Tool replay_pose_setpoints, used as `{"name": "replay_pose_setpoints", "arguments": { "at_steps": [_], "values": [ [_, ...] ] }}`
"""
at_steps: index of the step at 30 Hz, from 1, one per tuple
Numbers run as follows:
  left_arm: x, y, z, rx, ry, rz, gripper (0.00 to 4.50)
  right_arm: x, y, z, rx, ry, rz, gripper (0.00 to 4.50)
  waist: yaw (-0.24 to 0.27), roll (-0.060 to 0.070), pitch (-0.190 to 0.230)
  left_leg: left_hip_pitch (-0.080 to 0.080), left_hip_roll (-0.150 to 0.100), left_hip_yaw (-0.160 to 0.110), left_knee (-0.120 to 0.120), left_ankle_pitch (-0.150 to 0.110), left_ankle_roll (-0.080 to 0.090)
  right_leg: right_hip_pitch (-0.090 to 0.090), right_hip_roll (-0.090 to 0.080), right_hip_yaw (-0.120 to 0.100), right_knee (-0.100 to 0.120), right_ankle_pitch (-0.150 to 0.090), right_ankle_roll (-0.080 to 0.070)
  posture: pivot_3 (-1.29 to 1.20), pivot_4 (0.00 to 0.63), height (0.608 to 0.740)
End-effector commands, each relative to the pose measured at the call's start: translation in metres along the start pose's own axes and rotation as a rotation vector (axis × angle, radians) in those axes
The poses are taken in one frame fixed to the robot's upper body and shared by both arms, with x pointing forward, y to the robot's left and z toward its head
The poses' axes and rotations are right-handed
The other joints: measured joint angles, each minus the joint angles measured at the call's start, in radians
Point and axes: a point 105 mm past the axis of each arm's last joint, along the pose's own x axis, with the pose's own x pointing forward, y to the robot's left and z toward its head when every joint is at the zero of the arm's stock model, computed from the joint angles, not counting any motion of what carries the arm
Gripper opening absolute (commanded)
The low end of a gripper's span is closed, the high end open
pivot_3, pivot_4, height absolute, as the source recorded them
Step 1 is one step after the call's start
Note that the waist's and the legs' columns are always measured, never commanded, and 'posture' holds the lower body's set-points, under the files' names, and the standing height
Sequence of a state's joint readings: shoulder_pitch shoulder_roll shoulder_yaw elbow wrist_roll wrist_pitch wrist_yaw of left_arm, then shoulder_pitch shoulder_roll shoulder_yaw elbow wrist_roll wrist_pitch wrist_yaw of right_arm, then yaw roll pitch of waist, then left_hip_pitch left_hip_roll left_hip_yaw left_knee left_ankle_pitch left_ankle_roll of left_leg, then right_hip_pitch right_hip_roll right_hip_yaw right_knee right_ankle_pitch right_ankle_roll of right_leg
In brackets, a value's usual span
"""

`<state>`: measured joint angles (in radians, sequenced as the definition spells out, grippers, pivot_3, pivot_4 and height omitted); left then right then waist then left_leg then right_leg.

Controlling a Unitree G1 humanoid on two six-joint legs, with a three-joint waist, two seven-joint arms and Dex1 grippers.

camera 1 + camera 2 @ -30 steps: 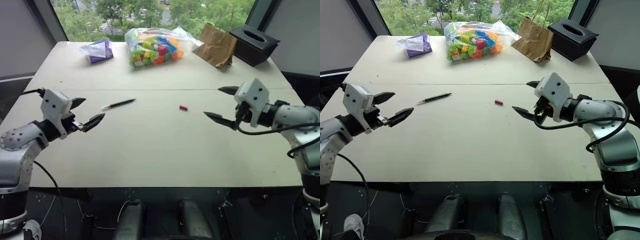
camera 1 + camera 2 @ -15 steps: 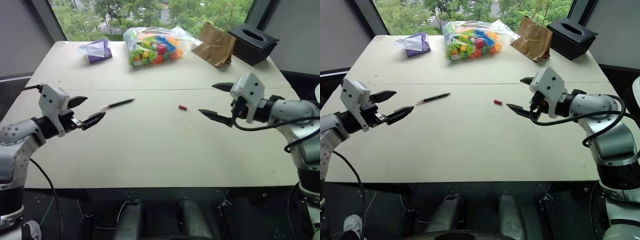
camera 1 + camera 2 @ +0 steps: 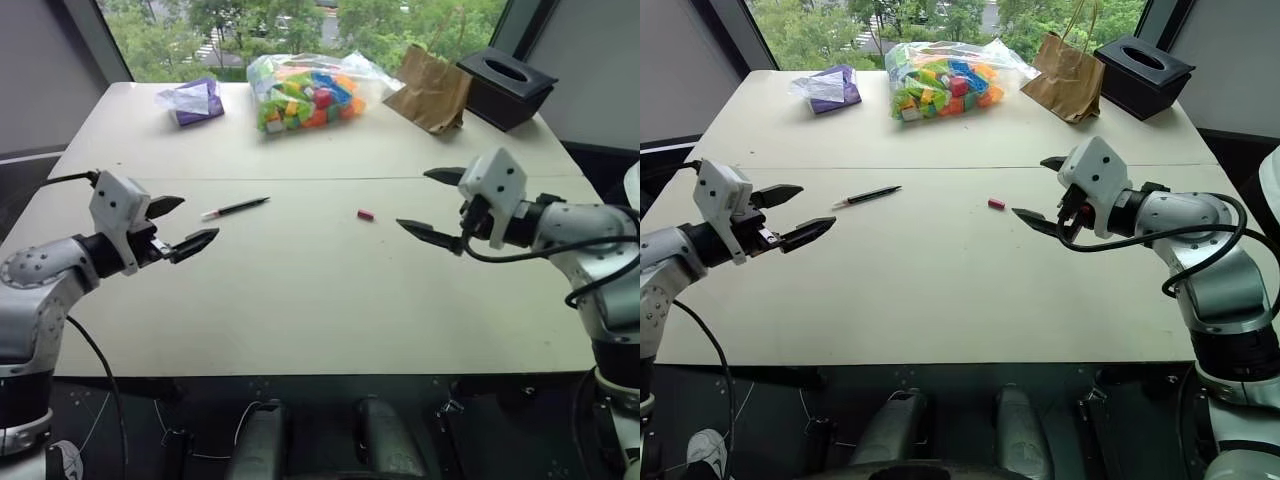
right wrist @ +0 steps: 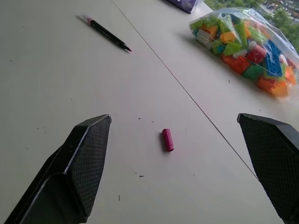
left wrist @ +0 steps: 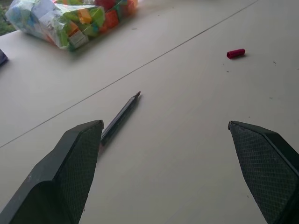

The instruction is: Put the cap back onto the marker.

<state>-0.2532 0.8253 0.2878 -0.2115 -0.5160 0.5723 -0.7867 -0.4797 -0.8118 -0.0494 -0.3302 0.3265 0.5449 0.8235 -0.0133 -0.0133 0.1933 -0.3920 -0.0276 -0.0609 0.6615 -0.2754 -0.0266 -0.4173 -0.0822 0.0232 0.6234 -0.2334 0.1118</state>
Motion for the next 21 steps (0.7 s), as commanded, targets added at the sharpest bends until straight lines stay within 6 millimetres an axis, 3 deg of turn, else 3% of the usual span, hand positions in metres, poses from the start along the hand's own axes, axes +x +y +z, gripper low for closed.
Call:
{"name": "replay_pose_setpoints", "arguments": {
  "at_steps": [1, 10, 13, 21],
  "values": [
    [0.003, 0.007, 0.007, 0.059, -0.013, 0.013, 4.50, 0.000, 0.001, 0.010, -0.035, -0.029, -0.010, 4.46, 0.000, 0.000, 0.000, 0.000, 0.000, 0.000, 0.000, 0.000, 0.000, 0.000, 0.000, 0.000, 0.000, 0.000, 0.000, 0.00, 0.150, 0.740],
    [0.048, 0.052, -0.005, 0.075, -0.040, 0.077, 4.50, 0.007, 0.000, 0.007, -0.049, -0.037, -0.067, 4.46, 0.002, -0.001, 0.000, -0.001, -0.005, 0.001, 0.001, 0.000, 0.000, 0.000, 0.000, 0.000, 0.001, 0.001, 0.002, 0.00, 0.150, 0.740],
    [0.071, 0.058, -0.011, 0.047, -0.011, 0.041, 4.50, 0.006, 0.002, 0.006, -0.043, -0.042, -0.095, 4.46, 0.005, -0.001, 0.000, -0.001, -0.007, 0.001, 0.001, 0.000, 0.000, -0.002, -0.001, 0.000, 0.004, 0.002, 0.002, 0.00, 0.150, 0.740],
    [0.104, 0.061, -0.024, 0.048, 0.102, -0.009, 4.50, -0.005, 0.006, 0.000, -0.024, -0.025, -0.173, 4.46, -0.001, -0.001, 0.000, -0.007, -0.008, 0.001, 0.002, 0.000, 0.000, -0.008, -0.001, -0.001, 0.006, 0.002, 0.003, 0.00, 0.150, 0.740]
  ]
}}
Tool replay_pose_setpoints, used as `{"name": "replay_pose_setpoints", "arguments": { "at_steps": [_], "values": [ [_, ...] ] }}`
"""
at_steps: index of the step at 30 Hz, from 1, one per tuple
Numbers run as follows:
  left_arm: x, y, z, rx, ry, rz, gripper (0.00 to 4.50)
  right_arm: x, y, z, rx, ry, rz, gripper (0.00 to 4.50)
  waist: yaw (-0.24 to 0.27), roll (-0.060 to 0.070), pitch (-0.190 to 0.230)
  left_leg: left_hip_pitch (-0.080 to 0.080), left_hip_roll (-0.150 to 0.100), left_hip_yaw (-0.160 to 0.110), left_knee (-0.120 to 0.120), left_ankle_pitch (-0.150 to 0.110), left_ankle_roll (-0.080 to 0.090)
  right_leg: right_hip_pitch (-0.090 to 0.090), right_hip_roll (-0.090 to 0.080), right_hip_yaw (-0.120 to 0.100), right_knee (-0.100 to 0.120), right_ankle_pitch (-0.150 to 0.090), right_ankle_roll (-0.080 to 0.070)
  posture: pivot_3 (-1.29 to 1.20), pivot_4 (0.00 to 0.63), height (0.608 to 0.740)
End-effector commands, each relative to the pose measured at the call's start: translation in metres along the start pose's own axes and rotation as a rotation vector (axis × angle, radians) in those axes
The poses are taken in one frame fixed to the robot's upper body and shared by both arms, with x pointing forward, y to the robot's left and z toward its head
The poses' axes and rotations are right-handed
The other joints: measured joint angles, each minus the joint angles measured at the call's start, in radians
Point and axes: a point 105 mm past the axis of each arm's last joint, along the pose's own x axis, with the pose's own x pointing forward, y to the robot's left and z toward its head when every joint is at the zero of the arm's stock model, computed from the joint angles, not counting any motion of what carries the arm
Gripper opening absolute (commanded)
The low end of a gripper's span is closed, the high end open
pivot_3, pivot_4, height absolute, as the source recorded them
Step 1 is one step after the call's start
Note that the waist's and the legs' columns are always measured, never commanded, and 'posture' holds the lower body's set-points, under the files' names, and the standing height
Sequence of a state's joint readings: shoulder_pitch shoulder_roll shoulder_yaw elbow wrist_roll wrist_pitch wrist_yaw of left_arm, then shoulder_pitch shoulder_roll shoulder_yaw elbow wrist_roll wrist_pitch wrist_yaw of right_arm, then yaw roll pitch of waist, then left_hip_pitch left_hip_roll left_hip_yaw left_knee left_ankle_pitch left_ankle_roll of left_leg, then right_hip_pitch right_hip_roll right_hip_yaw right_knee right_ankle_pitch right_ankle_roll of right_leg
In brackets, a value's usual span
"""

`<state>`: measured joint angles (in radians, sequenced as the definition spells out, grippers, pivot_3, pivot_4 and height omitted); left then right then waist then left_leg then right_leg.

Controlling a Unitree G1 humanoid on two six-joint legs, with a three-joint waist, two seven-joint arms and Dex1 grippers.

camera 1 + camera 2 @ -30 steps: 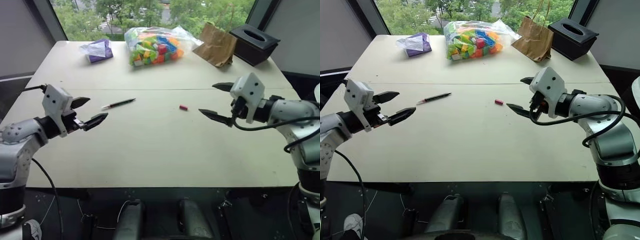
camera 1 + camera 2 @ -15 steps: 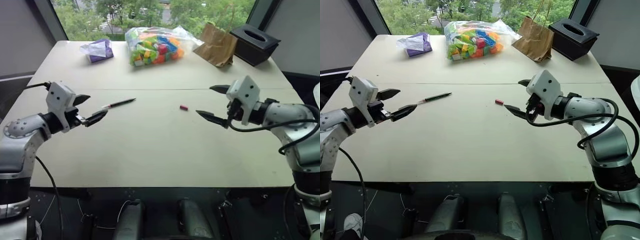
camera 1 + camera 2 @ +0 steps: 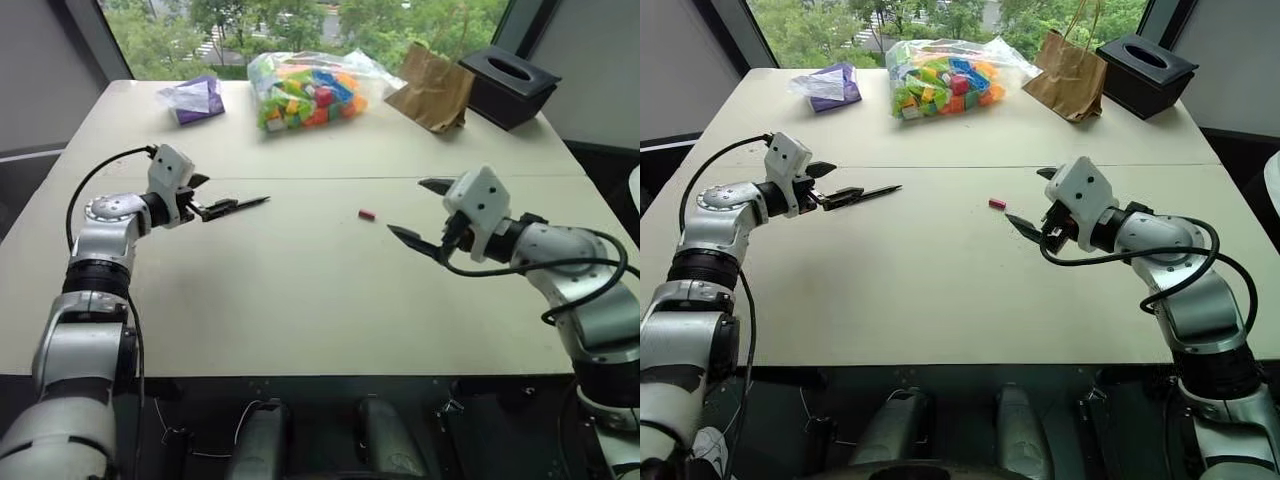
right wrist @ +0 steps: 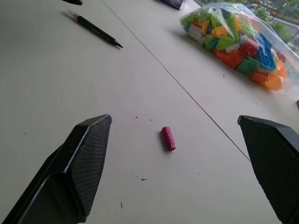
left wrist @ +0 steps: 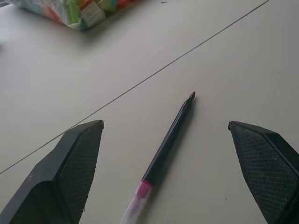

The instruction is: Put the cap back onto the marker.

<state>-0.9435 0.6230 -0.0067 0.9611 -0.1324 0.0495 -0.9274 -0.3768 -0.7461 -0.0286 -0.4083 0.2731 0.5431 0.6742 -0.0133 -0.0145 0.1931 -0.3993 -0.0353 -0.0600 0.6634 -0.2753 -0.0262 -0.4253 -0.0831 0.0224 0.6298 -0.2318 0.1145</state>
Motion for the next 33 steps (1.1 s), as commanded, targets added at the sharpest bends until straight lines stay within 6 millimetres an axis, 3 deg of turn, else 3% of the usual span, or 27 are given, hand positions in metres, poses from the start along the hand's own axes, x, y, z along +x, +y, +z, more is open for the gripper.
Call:
{"name": "replay_pose_setpoints", "arguments": {
  "at_steps": [1, 15, 33],
  "values": [
    [0.004, 0.005, 0.004, 0.044, 0.031, 0.004, 4.50, -0.010, -0.007, 0.014, -0.039, -0.040, -0.078, 4.46, -0.001, 0.000, 0.000, -0.001, 0.000, 0.000, 0.000, 0.000, 0.000, -0.001, 0.000, 0.000, 0.000, 0.000, 0.000, 0.00, 0.150, 0.740],
    [0.018, -0.002, -0.018, 0.009, 0.157, 0.004, 4.50, -0.019, -0.008, 0.014, -0.047, -0.020, -0.131, 4.46, 0.001, 0.000, 0.000, -0.003, 0.000, -0.001, 0.002, 0.000, 0.000, -0.002, 0.000, -0.001, 0.001, 0.000, 0.000, 0.00, 0.150, 0.740],
    [0.031, -0.010, -0.024, -0.031, 0.197, 0.031, 4.50, -0.031, -0.013, 0.014, -0.067, 0.007, -0.177, 4.46, 0.003, -0.001, 0.000, -0.003, 0.000, -0.001, 0.003, 0.000, 0.000, -0.002, 0.000, -0.001, 0.003, 0.000, 0.001, 0.00, 0.150, 0.740]
  ]
}}
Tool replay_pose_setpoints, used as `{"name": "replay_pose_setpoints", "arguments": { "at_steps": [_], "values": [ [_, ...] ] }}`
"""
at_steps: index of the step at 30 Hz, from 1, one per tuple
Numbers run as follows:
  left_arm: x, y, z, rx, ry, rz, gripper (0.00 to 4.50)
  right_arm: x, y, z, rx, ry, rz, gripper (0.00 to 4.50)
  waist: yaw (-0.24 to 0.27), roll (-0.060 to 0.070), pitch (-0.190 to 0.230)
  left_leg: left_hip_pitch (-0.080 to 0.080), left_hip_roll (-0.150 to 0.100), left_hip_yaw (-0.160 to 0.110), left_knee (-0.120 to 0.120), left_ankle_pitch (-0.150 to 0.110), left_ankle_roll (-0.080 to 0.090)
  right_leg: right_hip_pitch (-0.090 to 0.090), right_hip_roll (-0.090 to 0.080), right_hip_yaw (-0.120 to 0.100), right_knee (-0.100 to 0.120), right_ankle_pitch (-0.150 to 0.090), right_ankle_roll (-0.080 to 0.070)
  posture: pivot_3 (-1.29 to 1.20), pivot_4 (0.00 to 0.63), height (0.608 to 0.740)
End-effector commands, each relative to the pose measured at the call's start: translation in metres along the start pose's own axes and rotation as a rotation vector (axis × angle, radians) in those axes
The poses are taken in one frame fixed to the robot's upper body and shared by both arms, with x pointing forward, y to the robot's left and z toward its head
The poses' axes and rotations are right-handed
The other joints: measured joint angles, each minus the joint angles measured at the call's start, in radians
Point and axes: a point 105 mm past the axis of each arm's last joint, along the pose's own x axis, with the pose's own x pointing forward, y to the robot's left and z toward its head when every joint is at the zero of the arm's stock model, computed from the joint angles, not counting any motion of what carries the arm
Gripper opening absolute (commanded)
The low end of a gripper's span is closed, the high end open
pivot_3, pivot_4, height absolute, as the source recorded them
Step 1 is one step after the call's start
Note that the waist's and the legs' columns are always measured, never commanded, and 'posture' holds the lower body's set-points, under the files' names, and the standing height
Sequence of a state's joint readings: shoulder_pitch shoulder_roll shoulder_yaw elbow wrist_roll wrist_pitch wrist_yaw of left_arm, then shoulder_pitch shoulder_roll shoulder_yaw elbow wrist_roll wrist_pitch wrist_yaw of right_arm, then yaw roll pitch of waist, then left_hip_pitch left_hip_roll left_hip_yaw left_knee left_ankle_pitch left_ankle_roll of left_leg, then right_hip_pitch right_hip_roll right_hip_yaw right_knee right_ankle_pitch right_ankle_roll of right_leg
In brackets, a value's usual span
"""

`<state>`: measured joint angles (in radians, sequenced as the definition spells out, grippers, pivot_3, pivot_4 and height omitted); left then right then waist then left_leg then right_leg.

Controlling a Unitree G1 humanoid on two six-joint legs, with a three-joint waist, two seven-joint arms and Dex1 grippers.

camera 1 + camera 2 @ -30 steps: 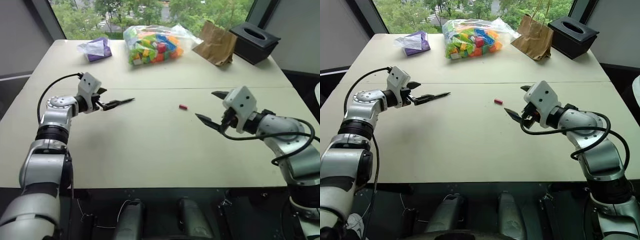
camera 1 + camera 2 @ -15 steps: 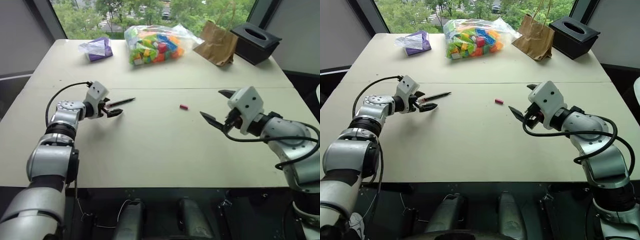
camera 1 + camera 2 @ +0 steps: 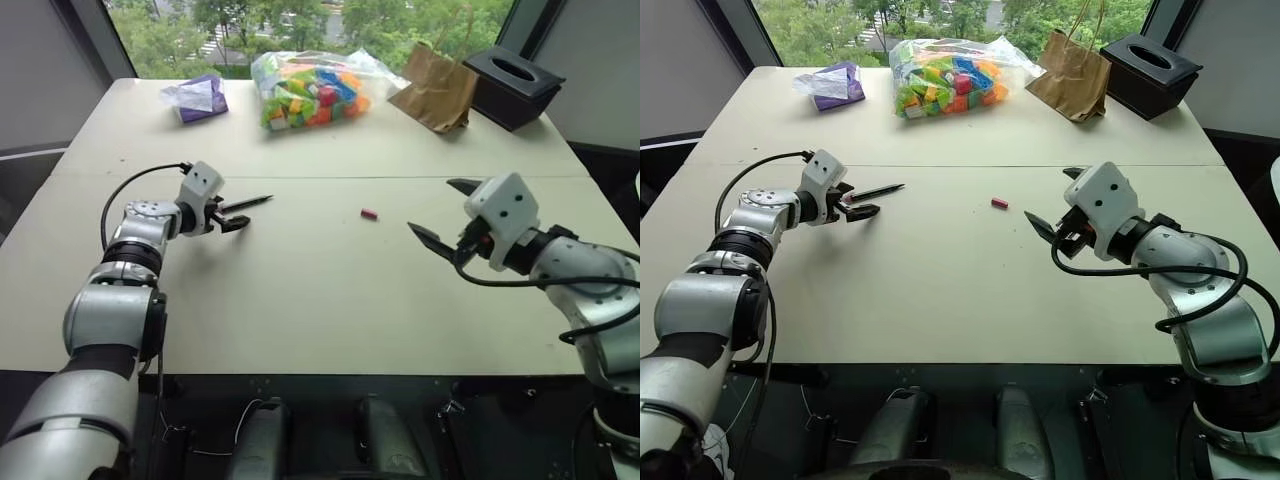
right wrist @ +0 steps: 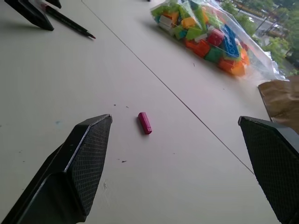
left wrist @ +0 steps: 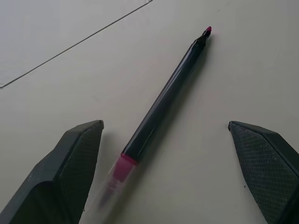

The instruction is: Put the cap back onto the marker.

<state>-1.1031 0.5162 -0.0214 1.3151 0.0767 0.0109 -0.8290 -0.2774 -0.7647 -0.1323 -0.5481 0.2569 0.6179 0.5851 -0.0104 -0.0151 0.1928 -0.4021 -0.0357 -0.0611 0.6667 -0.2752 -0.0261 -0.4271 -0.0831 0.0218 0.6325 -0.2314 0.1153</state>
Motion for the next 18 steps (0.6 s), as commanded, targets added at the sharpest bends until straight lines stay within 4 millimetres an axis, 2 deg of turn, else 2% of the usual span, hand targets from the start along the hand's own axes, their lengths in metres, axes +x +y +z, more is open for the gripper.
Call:
{"name": "replay_pose_setpoints", "arguments": {
  "at_steps": [1, 18],
  "values": [
    [0.001, 0.001, 0.008, 0.005, -0.011, 0.004, 4.50, -0.007, -0.005, 0.012, -0.038, -0.029, -0.034, 4.46, 0.001, 0.000, 0.000, 0.000, 0.000, 0.000, 0.000, 0.000, 0.000, 0.000, 0.000, 0.000, 0.000, 0.000, 0.000, 0.00, 0.150, 0.740],
    [0.008, -0.010, 0.000, -0.020, 0.028, -0.037, 4.50, -0.009, -0.006, 0.012, -0.045, -0.015, -0.040, 4.46, 0.003, 0.000, 0.000, 0.000, 0.000, 0.000, 0.001, 0.000, 0.000, 0.001, 0.000, 0.000, 0.000, 0.000, 0.000, 0.00, 0.150, 0.740]
  ]
}}
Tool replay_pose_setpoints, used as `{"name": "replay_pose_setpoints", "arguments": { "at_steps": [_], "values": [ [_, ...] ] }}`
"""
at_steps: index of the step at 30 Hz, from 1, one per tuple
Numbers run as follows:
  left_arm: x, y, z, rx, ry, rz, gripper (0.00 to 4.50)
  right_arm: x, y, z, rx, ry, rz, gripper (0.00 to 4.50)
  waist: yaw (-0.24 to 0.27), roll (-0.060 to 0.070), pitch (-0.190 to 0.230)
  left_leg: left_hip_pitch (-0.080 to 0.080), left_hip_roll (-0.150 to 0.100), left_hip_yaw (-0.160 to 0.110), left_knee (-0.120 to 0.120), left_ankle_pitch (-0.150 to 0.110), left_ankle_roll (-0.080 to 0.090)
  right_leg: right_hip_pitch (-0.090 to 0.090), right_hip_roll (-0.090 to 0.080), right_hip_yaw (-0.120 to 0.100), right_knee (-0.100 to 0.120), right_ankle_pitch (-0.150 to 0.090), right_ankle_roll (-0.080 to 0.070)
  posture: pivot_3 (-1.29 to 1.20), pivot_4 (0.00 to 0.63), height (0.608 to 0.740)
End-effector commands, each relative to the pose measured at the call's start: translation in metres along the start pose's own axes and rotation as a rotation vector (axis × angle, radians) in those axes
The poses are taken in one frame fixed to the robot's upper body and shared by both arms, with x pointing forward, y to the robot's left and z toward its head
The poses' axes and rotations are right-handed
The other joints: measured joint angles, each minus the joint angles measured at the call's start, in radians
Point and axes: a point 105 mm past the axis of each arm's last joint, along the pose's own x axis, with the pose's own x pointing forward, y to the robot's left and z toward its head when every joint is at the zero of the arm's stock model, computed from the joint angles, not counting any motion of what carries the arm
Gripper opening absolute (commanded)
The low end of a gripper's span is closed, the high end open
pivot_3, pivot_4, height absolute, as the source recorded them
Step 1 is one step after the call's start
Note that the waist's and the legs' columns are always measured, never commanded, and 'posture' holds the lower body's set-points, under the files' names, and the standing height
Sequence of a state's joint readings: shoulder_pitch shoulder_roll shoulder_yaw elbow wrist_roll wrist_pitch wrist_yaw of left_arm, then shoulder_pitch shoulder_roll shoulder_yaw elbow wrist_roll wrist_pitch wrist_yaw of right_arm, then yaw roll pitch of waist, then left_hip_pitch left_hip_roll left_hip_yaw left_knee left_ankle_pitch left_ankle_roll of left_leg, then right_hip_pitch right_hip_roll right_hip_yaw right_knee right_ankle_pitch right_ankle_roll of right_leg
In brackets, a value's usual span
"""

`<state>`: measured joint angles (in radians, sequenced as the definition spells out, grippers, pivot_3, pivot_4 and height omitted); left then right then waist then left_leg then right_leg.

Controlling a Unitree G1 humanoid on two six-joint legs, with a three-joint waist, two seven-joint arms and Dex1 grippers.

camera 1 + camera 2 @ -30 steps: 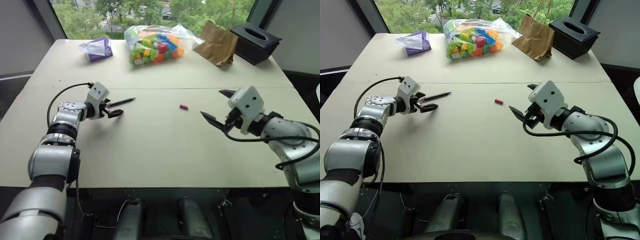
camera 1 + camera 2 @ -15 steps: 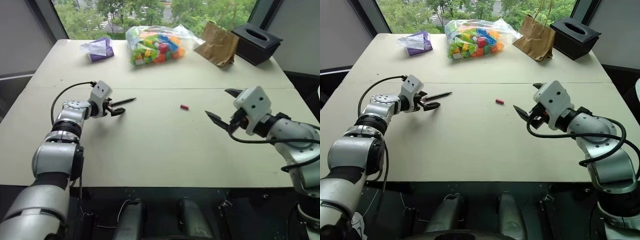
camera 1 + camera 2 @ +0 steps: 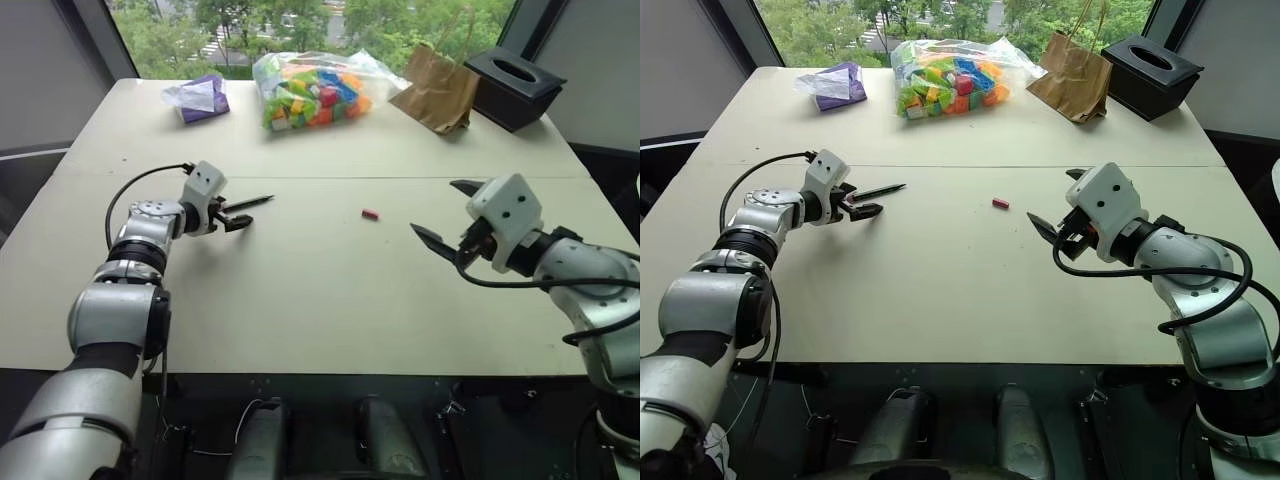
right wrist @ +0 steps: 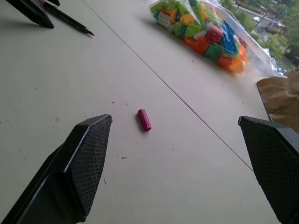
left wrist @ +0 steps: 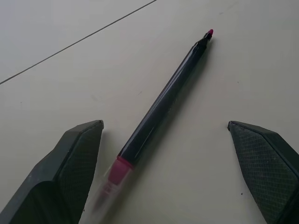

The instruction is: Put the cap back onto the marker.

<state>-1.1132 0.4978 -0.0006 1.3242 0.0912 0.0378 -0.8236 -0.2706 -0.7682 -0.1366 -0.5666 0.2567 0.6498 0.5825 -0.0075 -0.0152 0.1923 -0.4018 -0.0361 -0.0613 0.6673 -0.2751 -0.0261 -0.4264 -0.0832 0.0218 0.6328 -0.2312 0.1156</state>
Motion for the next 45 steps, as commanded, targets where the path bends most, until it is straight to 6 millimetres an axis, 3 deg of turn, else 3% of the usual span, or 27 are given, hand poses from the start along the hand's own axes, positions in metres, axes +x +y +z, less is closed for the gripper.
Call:
{"name": "replay_pose_setpoints", "arguments": {
  "at_steps": [1, 2, 3, 10, 25, 29, 34, 45],
  "values": [
    [0.004, -0.007, 0.000, 0.007, 0.022, -0.039, 4.50, -0.008, -0.007, 0.014, -0.051, -0.034, -0.039, 4.46, 0.000, 0.000, 0.000, 0.000, 0.000, 0.000, 0.000, 0.000, 0.000, 0.000, 0.000, 0.000, 0.000, 0.000, 0.000, 0.00, 0.150, 0.740],
    [0.004, -0.008, 0.000, 0.008, 0.022, -0.047, 3.95, -0.008, -0.007, 0.014, -0.051, -0.033, -0.040, 4.50, 0.000, 0.000, 0.000, 0.000, 0.000, 0.000, 0.000, 0.000, 0.000, 0.000, 0.000, 0.000, 0.000, 0.000, 0.000, 0.00, 0.150, 0.740],
    [0.004, -0.009, 0.000, 0.008, 0.023, -0.053, 3.68, -0.008, -0.007, 0.014, -0.051, -0.033, -0.040, 4.50, 0.000, 0.000, 0.000, 0.000, 0.000, 0.000, 0.000, 0.000, 0.000, 0.000, 0.000, 0.000, 0.000, 0.000, 0.000, 0.00, 0.150, 0.740],
    [0.003, -0.010, 0.003, 0.023, 0.022, -0.071, 0.11, -0.007, -0.006, 0.015, -0.051, -0.034, -0.041, 4.50, -0.004, 0.000, 0.000, 0.002, 0.000, 0.000, 0.000, 0.000, 0.000, 0.001, 0.000, 0.000, 0.001, 0.000, 0.000, 0.00, 0.150, 0.740],
    [-0.009, -0.020, 0.011, 0.058, -0.006, -0.248, 0.11, -0.002, 0.000, 0.013, -0.035, -0.042, -0.030, 4.50, -0.005, 0.000, 0.000, 0.002, 0.000, 0.000, 0.000, 0.000, 0.000, 0.001, 0.000, 0.000, 0.002, 0.000, 0.000, 0.00, 0.150, 0.740],
    [-0.016, -0.017, 0.027, 0.066, -0.086, -0.258, 0.11, 0.004, 0.004, 0.012, -0.018, -0.055, -0.015, 4.50, -0.005, 0.000, 0.000, 0.002, 0.000, 0.000, 0.000, 0.000, 0.000, 0.001, 0.000, 0.000, 0.002, 0.000, 0.000, 0.00, 0.150, 0.740],
    [-0.025, -0.019, 0.049, 0.089, -0.185, -0.299, 0.11, 0.027, 0.005, 0.007, 0.058, -0.098, 0.030, 4.50, -0.009, 0.000, 0.000, 0.002, 0.000, 0.000, 0.000, 0.000, 0.000, 0.001, 0.000, 0.000, 0.002, 0.000, 0.000, 0.00, 0.150, 0.740],
    [-0.058, -0.046, 0.049, 0.219, -0.233, -0.416, 0.11, 0.082, 0.013, -0.030, 0.218, -0.054, 0.303, 4.50, -0.013, 0.000, 0.000, 0.002, 0.001, 0.001, 0.000, 0.000, 0.000, 0.000, 0.000, 0.001, 0.002, 0.000, 0.000, 0.00, 0.150, 0.740]
  ]
}}
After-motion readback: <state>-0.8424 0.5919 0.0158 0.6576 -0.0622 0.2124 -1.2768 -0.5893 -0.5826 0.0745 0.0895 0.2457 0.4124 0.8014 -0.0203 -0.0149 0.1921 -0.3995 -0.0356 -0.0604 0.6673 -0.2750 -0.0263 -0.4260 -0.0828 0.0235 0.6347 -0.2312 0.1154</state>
